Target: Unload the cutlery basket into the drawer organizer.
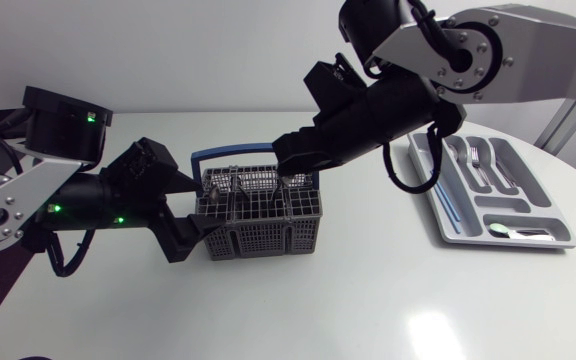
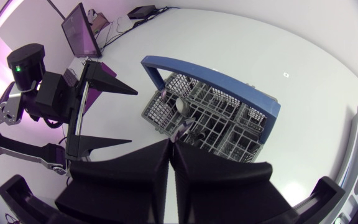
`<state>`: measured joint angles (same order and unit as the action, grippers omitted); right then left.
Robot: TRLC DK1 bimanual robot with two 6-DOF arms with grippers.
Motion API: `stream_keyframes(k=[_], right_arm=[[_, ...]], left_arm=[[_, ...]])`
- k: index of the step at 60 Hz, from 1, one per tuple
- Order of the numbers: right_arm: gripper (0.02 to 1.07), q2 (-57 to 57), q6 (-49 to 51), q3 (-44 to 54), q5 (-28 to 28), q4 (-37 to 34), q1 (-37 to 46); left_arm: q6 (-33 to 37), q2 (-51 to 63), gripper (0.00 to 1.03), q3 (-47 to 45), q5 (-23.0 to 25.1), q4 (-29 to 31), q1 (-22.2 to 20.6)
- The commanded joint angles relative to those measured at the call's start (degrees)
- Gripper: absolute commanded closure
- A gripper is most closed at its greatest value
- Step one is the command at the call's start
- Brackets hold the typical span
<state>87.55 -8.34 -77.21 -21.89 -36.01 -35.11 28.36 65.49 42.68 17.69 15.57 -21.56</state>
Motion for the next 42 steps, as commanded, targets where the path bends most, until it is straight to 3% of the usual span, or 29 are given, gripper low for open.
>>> stream_keyframes(k=[1, 42], right_arm=[[0.98, 0.52, 0.87, -0.66, -0.43, 0.06, 0.48], [0.98, -4.32, 0.87, -2.68, -1.23, -2.40, 0.57]], left_arm=[[0.29, -0.81, 0.05, -1.37, -0.12, 0.34, -0.50], [0.38, -0.81, 0.05, -1.63, -0.12, 0.25, -0.59]])
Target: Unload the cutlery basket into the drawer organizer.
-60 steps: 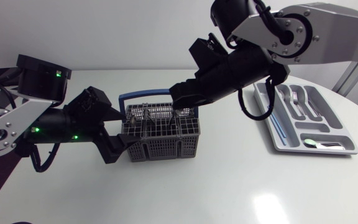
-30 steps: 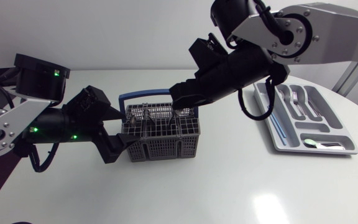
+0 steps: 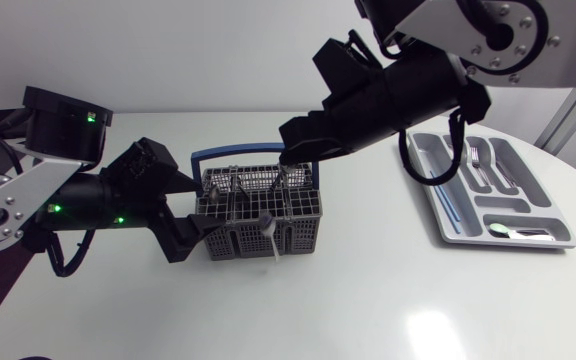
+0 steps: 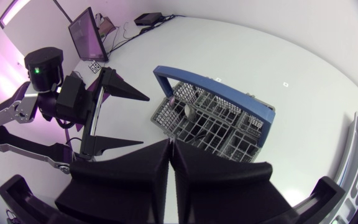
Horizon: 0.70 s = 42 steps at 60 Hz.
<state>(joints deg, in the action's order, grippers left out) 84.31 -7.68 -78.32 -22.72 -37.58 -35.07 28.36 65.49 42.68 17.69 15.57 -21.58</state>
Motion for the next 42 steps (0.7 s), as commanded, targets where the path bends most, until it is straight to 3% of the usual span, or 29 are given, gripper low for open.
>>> stream_keyframes(k=[1, 26, 42], right_arm=[[0.98, -1.08, 0.21, -1.48, -0.31, -0.83, 0.53], [0.98, -1.87, 0.65, 0.28, -0.75, -0.56, 1.76], [0.98, -6.27, 3.11, 1.60, -1.89, -4.69, 6.07]], left_arm=[[0.38, -0.81, 0.05, -1.63, -0.12, 0.25, -0.56], [0.38, -0.81, 0.05, -1.81, -0.12, 0.25, -0.56], [0.47, -0.54, 0.05, -1.54, -0.12, 0.34, -1.62]])
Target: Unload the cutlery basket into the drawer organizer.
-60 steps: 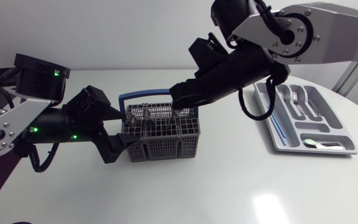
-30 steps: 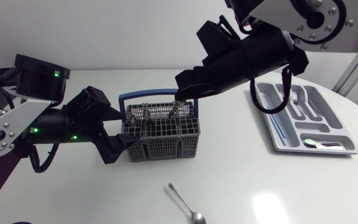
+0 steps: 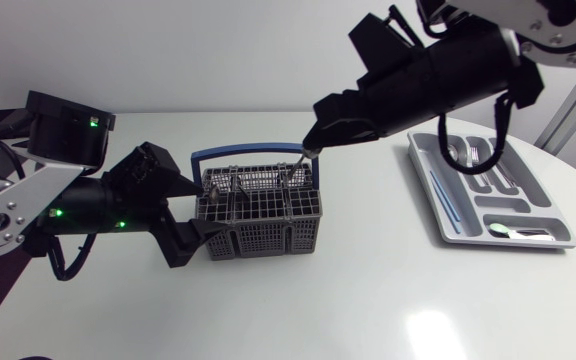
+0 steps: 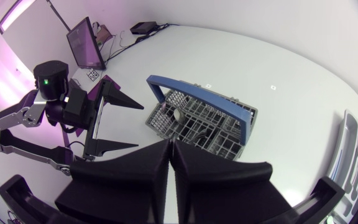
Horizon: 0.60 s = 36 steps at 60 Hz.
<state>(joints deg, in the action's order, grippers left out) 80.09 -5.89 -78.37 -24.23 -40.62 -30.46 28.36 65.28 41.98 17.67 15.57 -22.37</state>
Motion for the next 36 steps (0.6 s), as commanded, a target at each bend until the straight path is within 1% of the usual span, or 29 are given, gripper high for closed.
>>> stream_keyframes(k=[1, 14, 19, 36], right_arm=[[0.98, -2.49, 1.67, 1.82, -0.38, -2.09, 1.98], [0.98, -7.58, 5.10, 4.63, -0.38, -6.75, 8.66], [0.98, -9.61, 7.21, 6.39, -0.29, -8.69, 12.00], [0.98, -14.62, 15.38, 11.04, 0.50, -12.29, 26.85]], left_arm=[[0.47, -0.32, 0.06, -0.93, -0.09, 0.34, -0.92], [1.00, -0.24, 0.06, -0.49, -0.09, 1.21, -3.82], [2.23, -0.24, 0.06, -0.05, -0.09, 2.62, -5.05], [3.72, -0.15, 0.06, 0.04, -0.27, 4.20, -7.95]])
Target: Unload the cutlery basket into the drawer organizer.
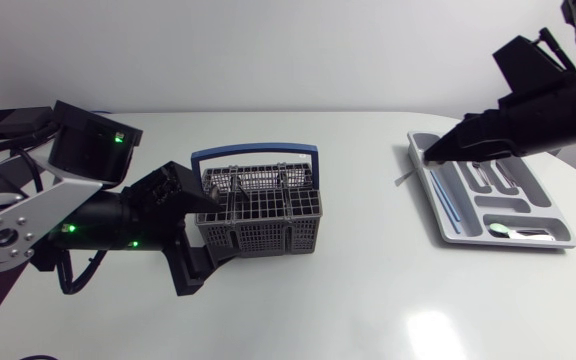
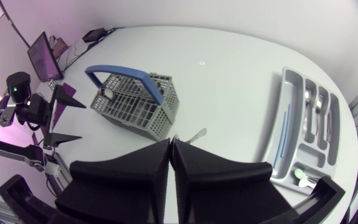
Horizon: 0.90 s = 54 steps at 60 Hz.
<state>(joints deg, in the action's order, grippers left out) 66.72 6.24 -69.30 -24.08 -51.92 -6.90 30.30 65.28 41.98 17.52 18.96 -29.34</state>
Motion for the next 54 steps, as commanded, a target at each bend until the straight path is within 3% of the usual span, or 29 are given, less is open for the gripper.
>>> stream_keyframes(k=[1, 10, 24, 54], right_arm=[[0.98, -1.59, 3.78, 2.15, 0.70, -0.99, 4.43], [0.98, -2.73, 8.17, 4.52, 6.50, 0.15, 9.97], [0.97, -2.65, 14.41, 10.67, 17.48, 9.47, 16.56], [0.97, 12.82, 27.60, 16.04, 24.60, 27.49, 35.99]], left_arm=[[1.86, -0.15, 0.06, 0.04, -0.12, 0.90, -1.24], [2.57, -0.06, 0.06, 0.12, -0.38, 1.87, -3.70], [3.62, 2.31, 0.06, 0.21, -2.75, 2.75, -9.07], [2.57, 13.12, 0.06, 5.40, -3.90, 2.40, -17.59]])
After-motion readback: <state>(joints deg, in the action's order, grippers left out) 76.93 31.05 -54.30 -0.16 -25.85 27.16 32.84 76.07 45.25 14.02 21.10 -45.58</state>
